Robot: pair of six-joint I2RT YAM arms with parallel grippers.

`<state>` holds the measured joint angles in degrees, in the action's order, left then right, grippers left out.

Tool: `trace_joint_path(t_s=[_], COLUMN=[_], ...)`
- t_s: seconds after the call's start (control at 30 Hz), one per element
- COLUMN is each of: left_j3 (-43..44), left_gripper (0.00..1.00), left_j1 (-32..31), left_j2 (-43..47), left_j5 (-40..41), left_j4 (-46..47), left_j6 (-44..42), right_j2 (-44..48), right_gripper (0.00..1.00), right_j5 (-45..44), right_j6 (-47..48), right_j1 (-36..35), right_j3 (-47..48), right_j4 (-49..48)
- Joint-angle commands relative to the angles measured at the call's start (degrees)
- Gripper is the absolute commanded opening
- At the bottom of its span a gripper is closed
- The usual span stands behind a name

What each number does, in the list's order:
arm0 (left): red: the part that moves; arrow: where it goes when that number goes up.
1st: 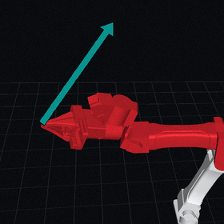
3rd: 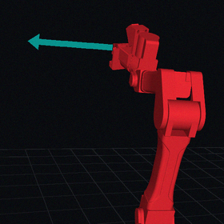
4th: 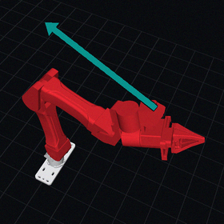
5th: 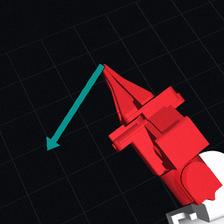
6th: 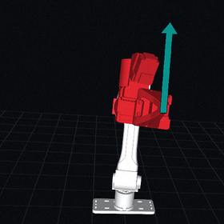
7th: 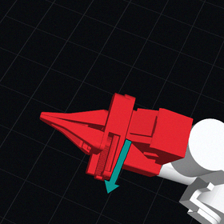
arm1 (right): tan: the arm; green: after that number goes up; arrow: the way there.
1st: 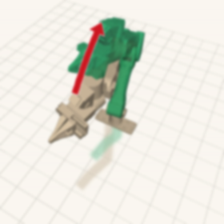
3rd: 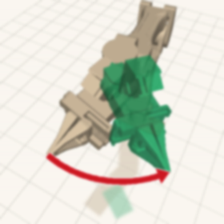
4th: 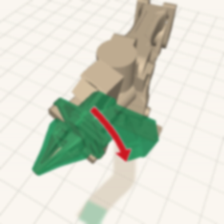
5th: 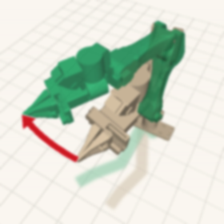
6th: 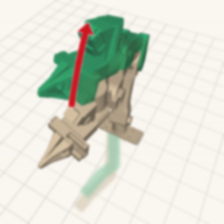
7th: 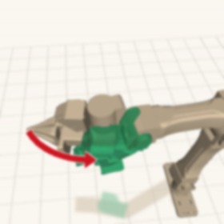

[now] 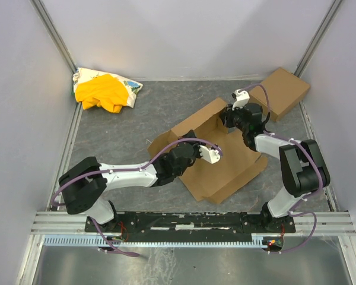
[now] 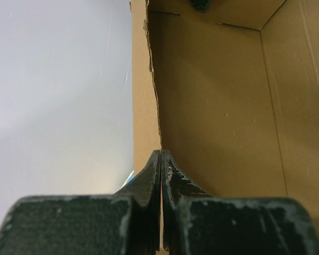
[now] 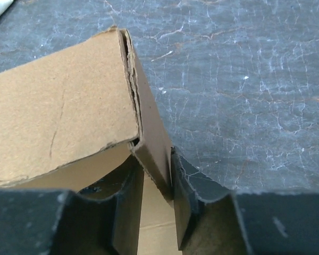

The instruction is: Fold the paper box

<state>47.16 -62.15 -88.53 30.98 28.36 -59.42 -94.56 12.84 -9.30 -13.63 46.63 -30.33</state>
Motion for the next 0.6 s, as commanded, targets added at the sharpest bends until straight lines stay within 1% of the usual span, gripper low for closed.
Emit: trace_joint_path(t_s=[0.0, 0.1, 0.13, 0.27, 0.33, 0.43, 0.47, 0.5, 0.57], left_j3=[1.62, 1.67, 1.71, 1.84, 2.08, 3.37, 3.97, 4.38, 5.49], left_gripper=[0.03, 0.03, 0.03, 0.03, 0.05, 0.16, 0.21, 0.31, 0.46], left_j1=[-0.67, -0.73, -0.71, -0.72, -0.76, -0.83, -0.91, -0.93, -1.16], left_j2=[0.39, 0.55, 0.57, 0.49, 0.33, -0.40, -0.46, -0.45, 0.21], left_j5=[-1.79, -1.71, -1.71, -1.22, 0.00, 4.37, 5.64, 6.62, 7.65], left_j4=[1.70, 1.77, 1.85, 1.88, 2.07, 2.73, 2.67, 2.63, 1.43], left_j6=[0.52, 0.37, 0.31, 0.25, 0.41, 1.63, 2.39, 3.50, 6.61], right_j2=[-1.31, -2.87, -3.21, -3.89, -3.14, -1.74, -1.42, -1.19, -0.95], right_gripper=[0.35, 0.35, 0.32, 0.12, 0.07, 0.06, 0.06, 0.06, 0.06], right_j5=[3.36, 4.21, 4.36, 3.15, 2.34, 1.30, 1.03, 0.85, 0.54], right_j6=[-0.26, 0.41, 0.56, 0.56, 0.63, 1.36, 1.68, 1.84, 2.19], right_j1=[-1.23, -1.26, -1.27, -1.24, -1.35, -1.24, -1.25, -1.25, -1.31], right_j3=[0.66, 1.95, 2.52, 3.61, 3.34, 3.19, 3.38, 3.64, 4.02], right_j4=[4.27, 5.64, 6.20, 7.67, 7.57, 8.22, 8.86, 9.44, 10.03])
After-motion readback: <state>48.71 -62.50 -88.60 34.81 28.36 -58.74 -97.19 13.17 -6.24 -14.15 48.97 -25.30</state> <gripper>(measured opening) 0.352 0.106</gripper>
